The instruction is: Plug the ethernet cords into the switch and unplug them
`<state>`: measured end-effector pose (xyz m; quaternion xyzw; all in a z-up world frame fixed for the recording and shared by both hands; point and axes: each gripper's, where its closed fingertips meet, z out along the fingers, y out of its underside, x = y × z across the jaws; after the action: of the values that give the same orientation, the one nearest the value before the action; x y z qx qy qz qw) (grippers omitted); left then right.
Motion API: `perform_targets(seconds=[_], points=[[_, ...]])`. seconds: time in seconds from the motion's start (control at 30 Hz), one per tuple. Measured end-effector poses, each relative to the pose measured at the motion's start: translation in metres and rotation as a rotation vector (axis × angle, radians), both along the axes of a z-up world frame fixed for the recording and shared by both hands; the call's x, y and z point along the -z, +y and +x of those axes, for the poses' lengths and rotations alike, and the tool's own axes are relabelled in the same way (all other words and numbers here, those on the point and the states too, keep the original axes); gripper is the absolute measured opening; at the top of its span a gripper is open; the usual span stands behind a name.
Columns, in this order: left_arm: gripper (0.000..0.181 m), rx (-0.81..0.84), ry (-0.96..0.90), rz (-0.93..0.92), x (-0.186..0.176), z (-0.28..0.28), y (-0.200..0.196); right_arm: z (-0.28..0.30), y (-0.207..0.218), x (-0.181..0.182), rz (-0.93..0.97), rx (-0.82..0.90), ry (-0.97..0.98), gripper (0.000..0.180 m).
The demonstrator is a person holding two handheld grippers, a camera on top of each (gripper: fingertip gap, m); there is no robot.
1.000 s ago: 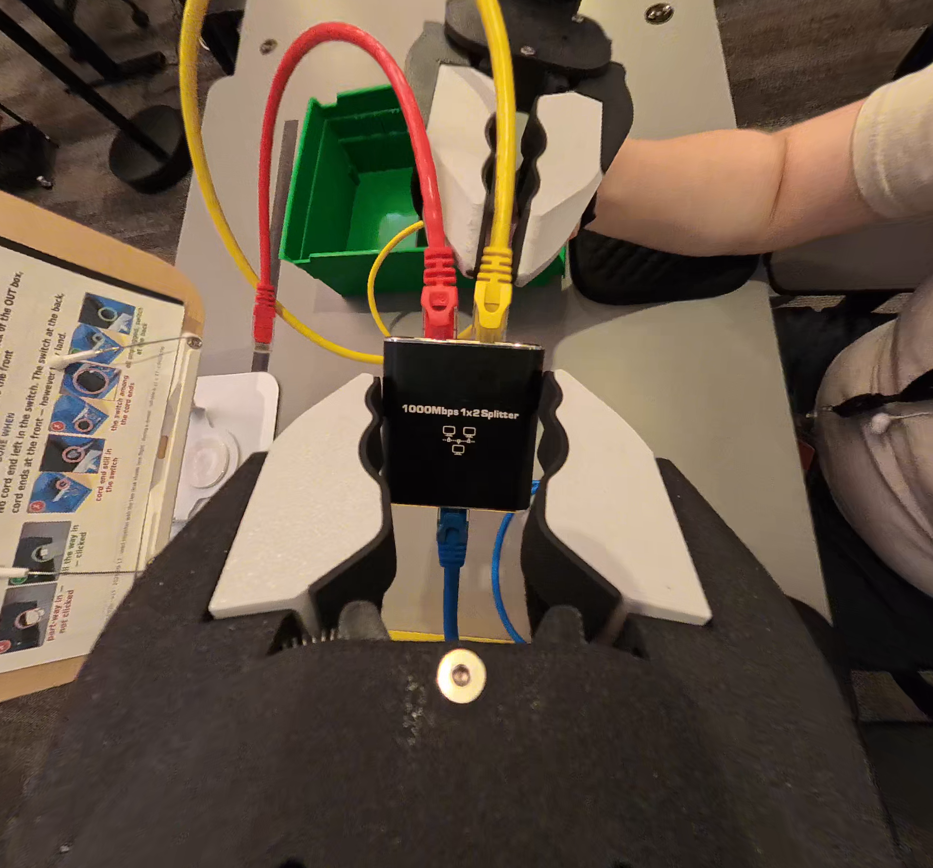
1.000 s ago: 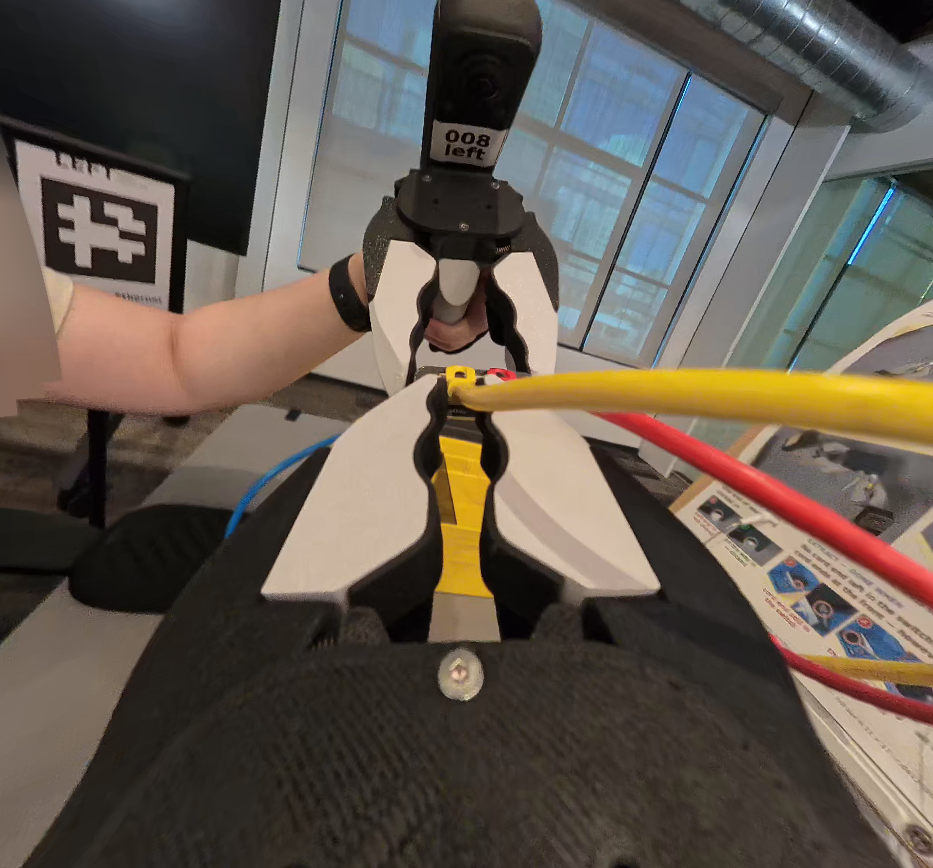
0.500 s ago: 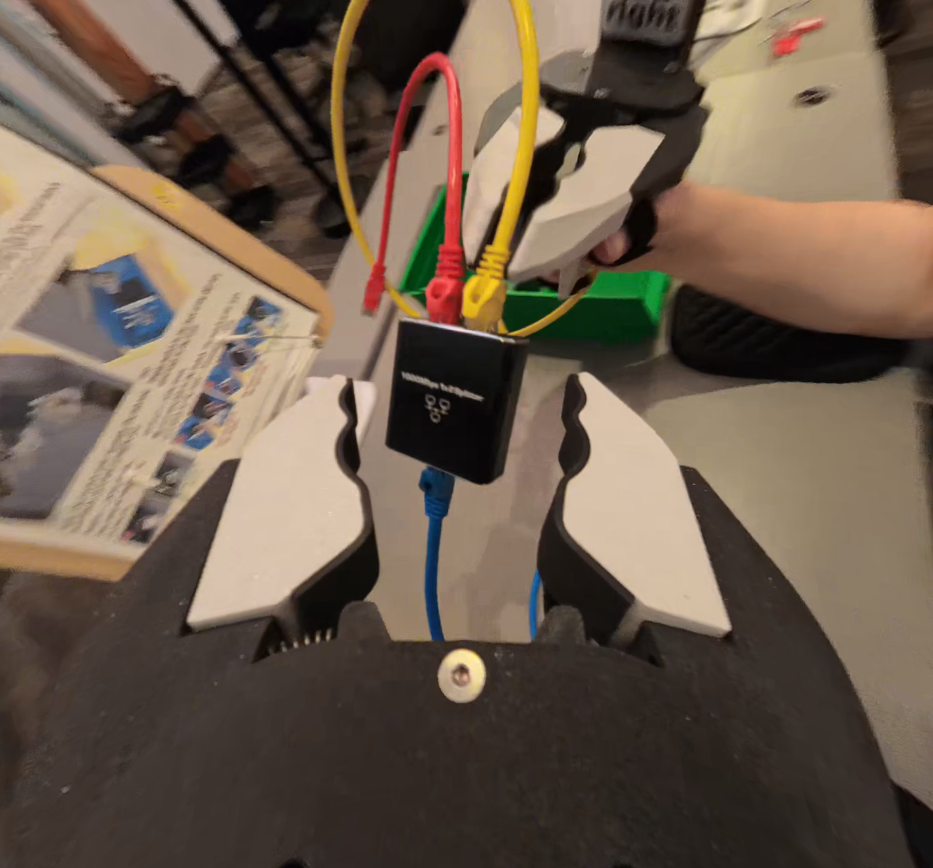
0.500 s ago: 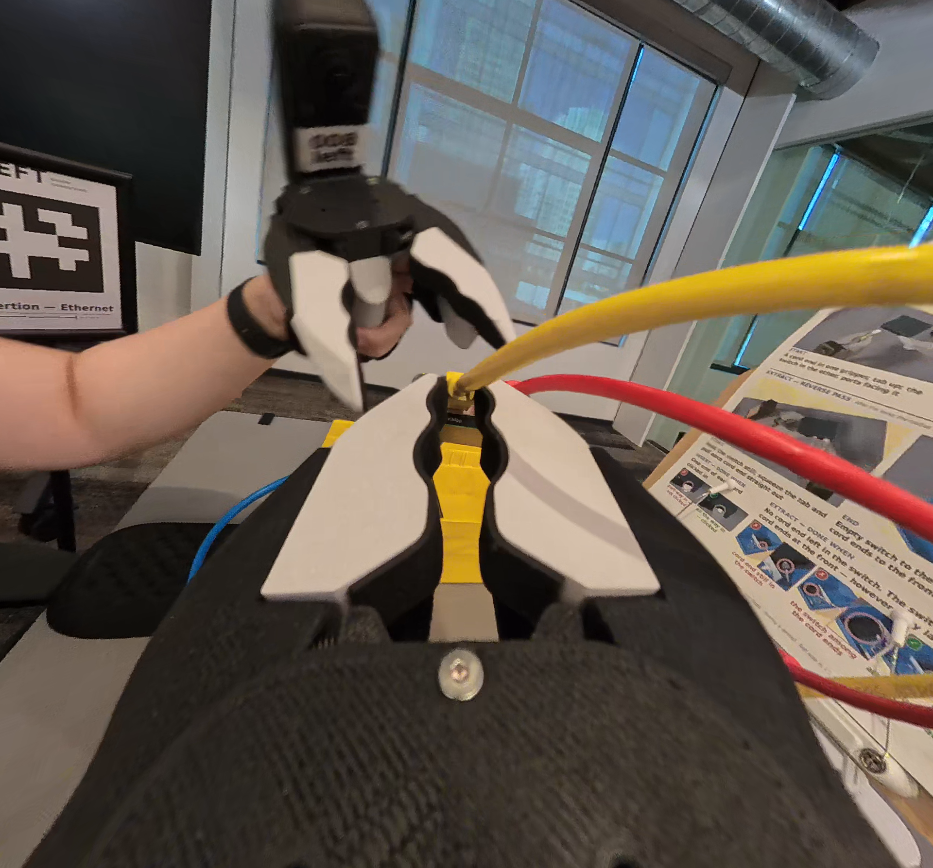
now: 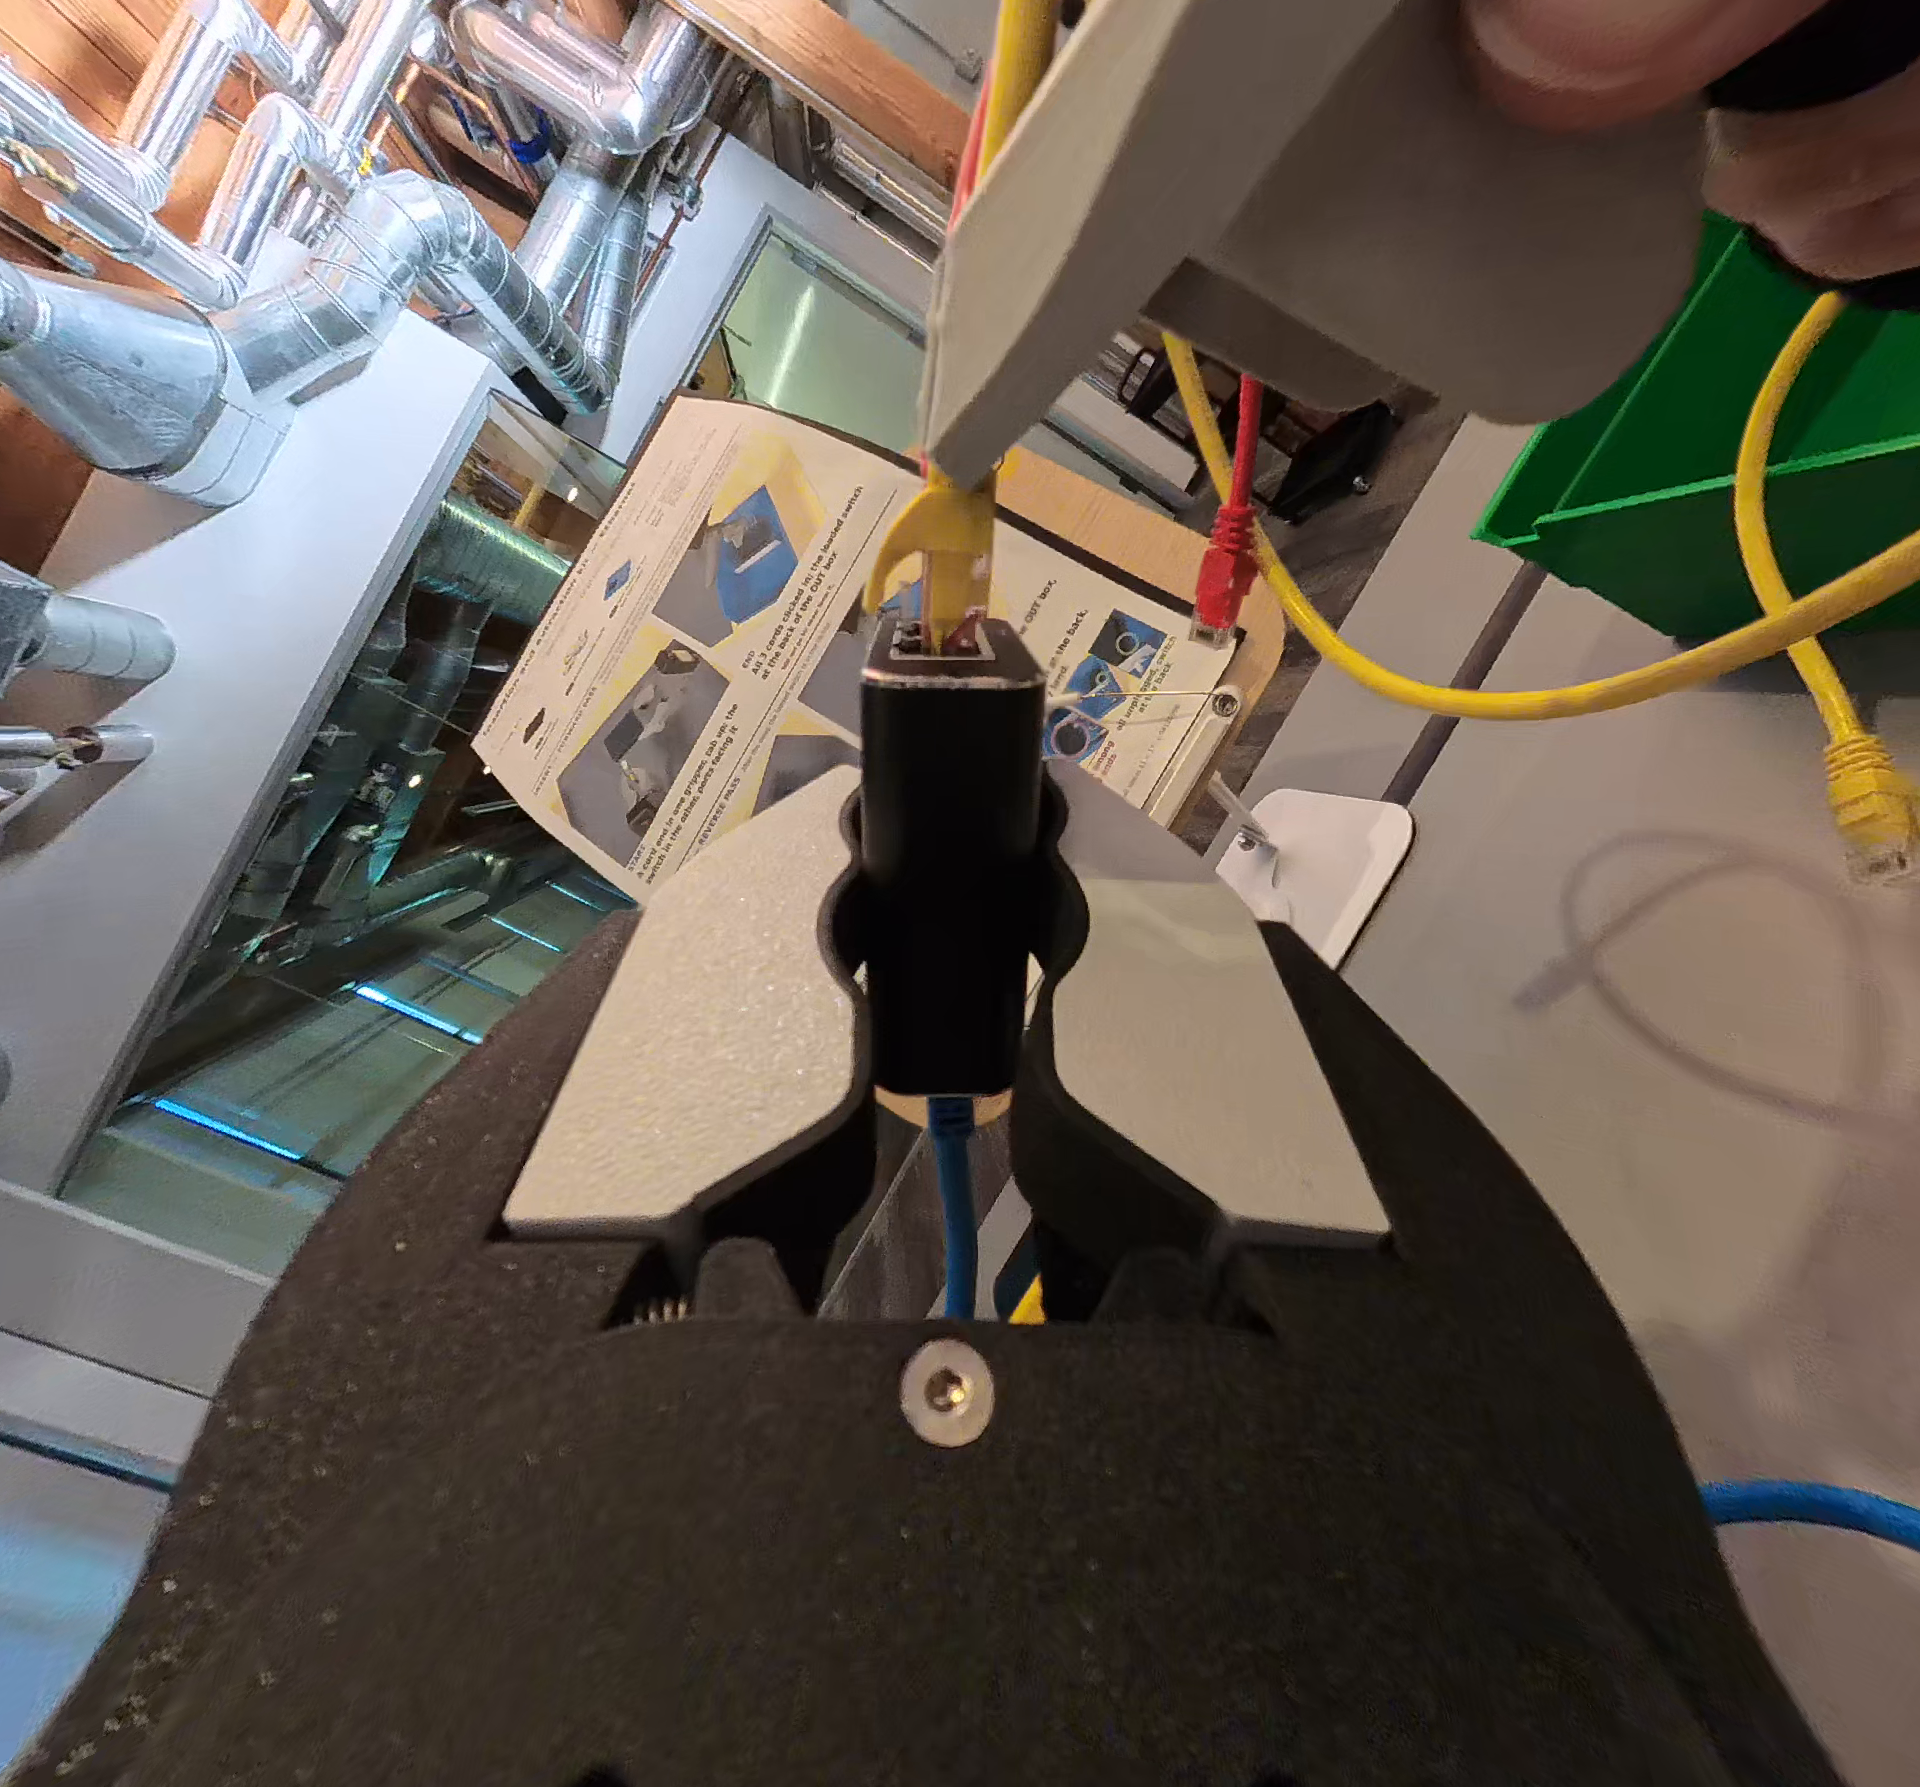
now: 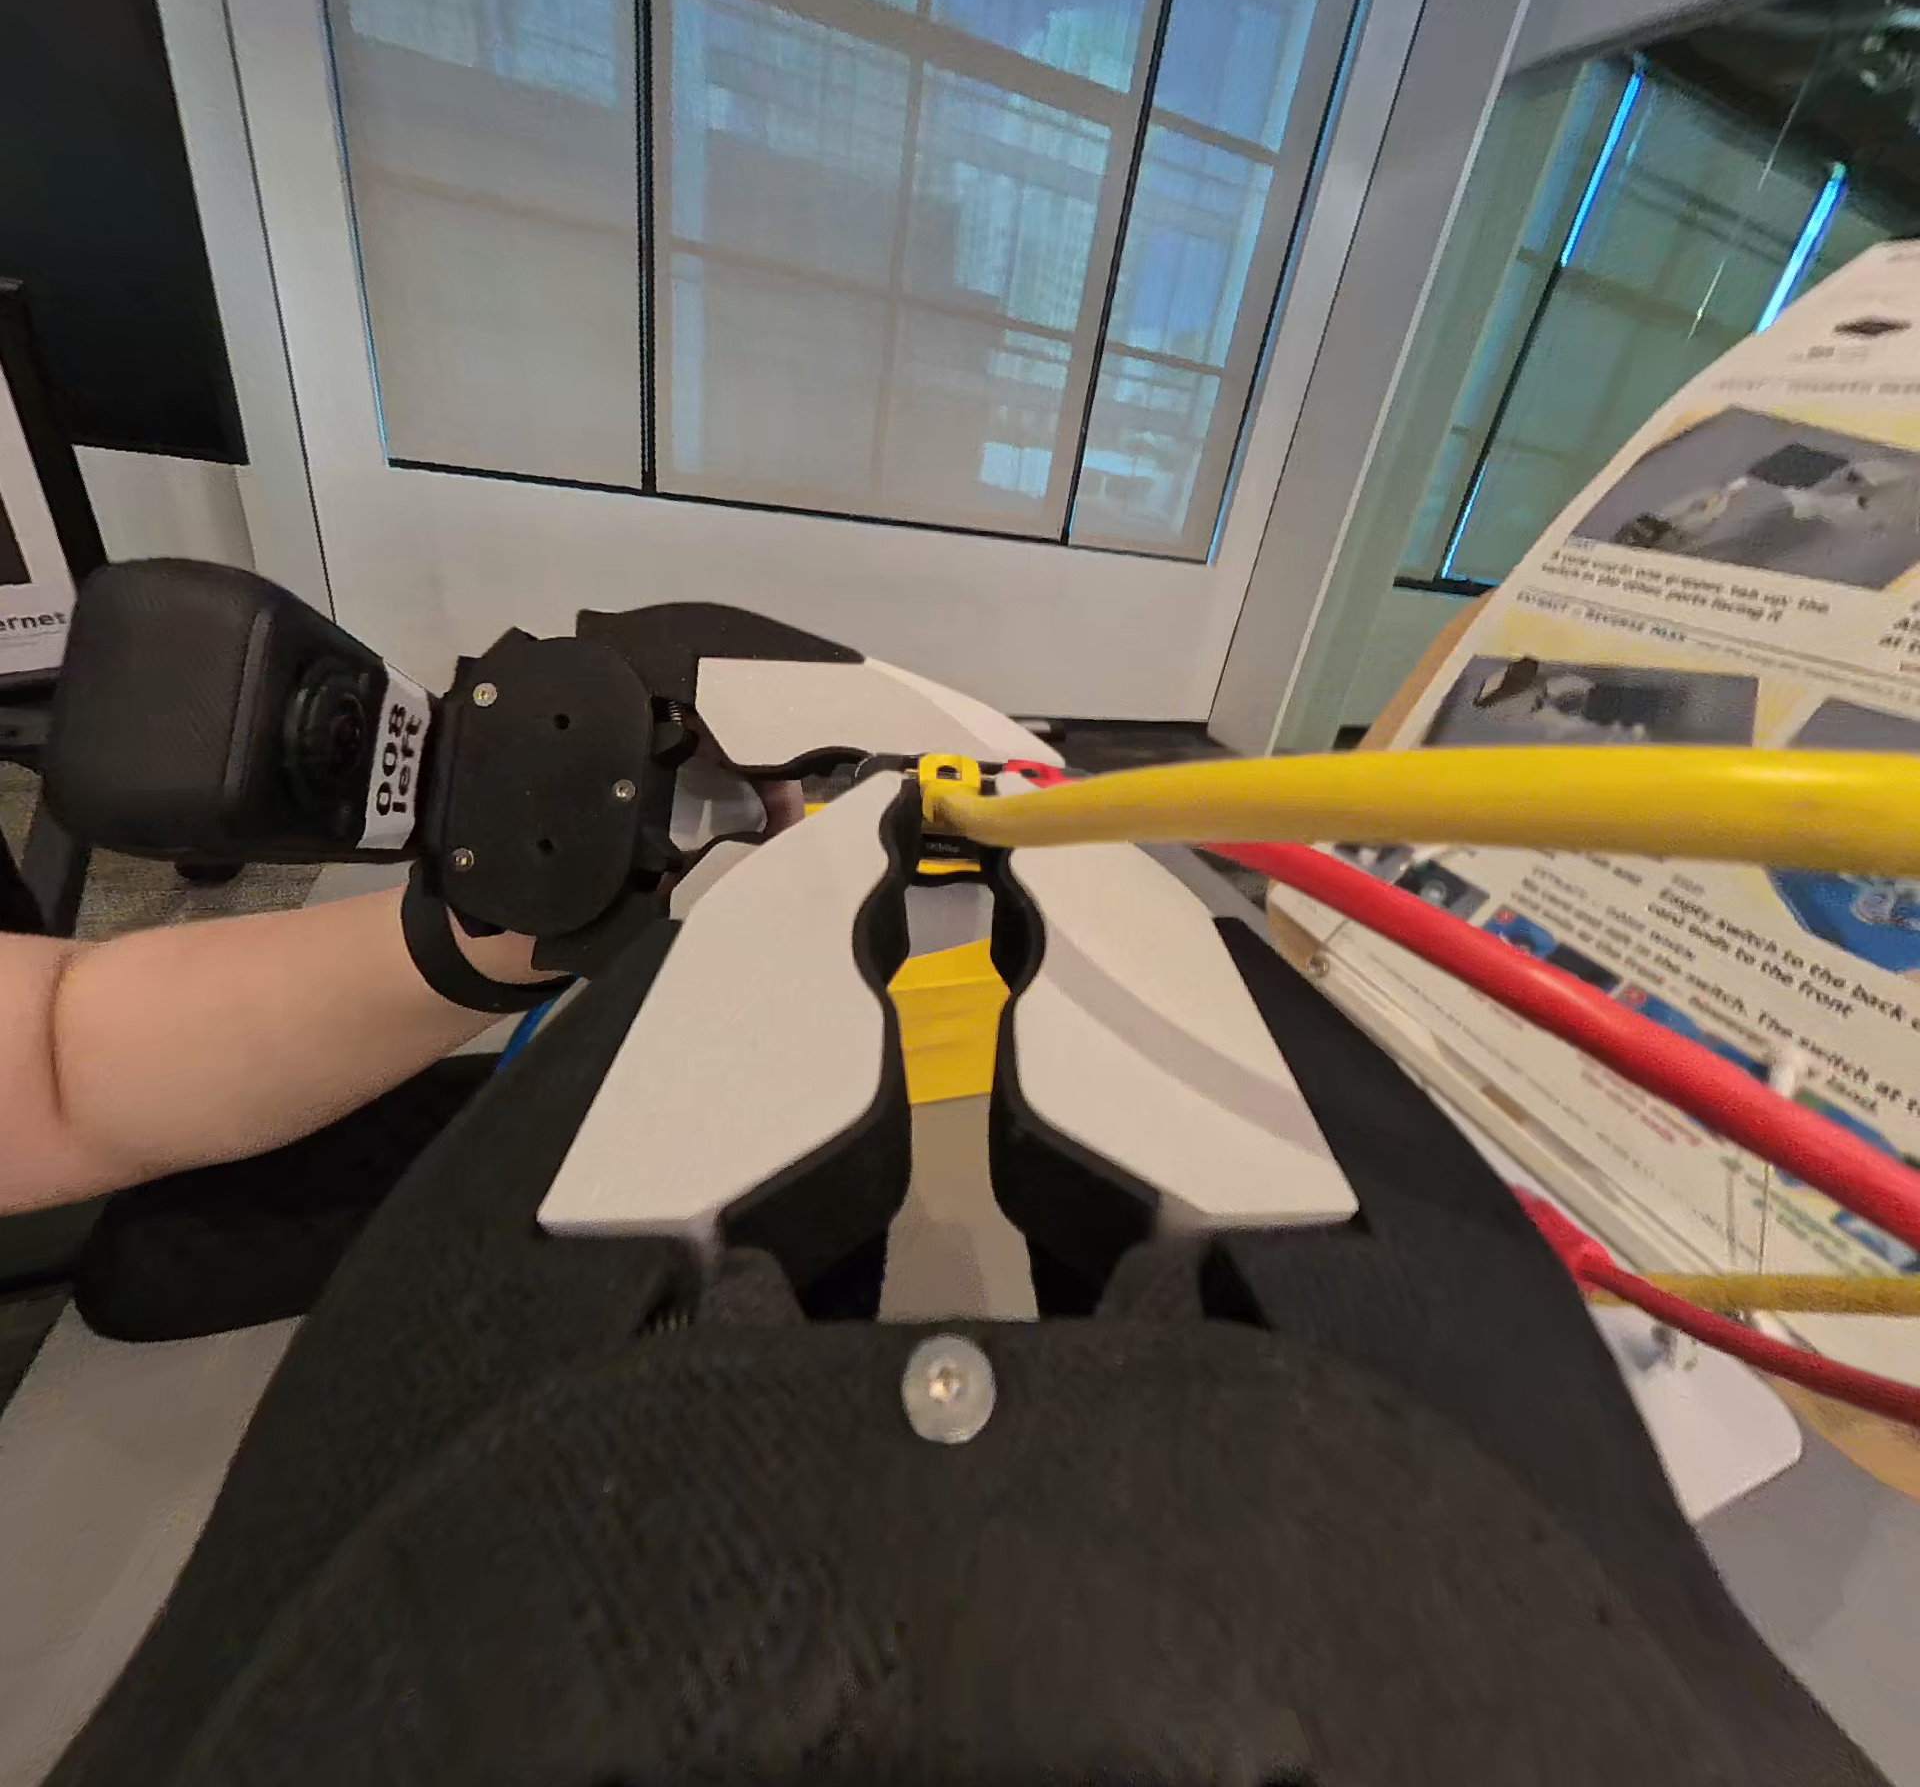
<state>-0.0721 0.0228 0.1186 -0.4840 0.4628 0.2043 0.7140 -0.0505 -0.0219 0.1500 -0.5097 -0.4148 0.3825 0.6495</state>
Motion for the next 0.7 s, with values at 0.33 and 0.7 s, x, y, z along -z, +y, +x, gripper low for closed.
perform_targets(seconds=[0.33, 0.7], points=[[0.026, -0.024, 0.117, 0.110, 0.009, -0.001, 0.015, 0.001, 0.009, 0.019, -0.043, 0.082, -0.164, 0.012], [0.026, -0.047, 0.163, 0.191, -0.005, -0.015, -0.001, -0.012, -0.009, 0.013, 0.094, 0.142, -0.216, 0.013]])
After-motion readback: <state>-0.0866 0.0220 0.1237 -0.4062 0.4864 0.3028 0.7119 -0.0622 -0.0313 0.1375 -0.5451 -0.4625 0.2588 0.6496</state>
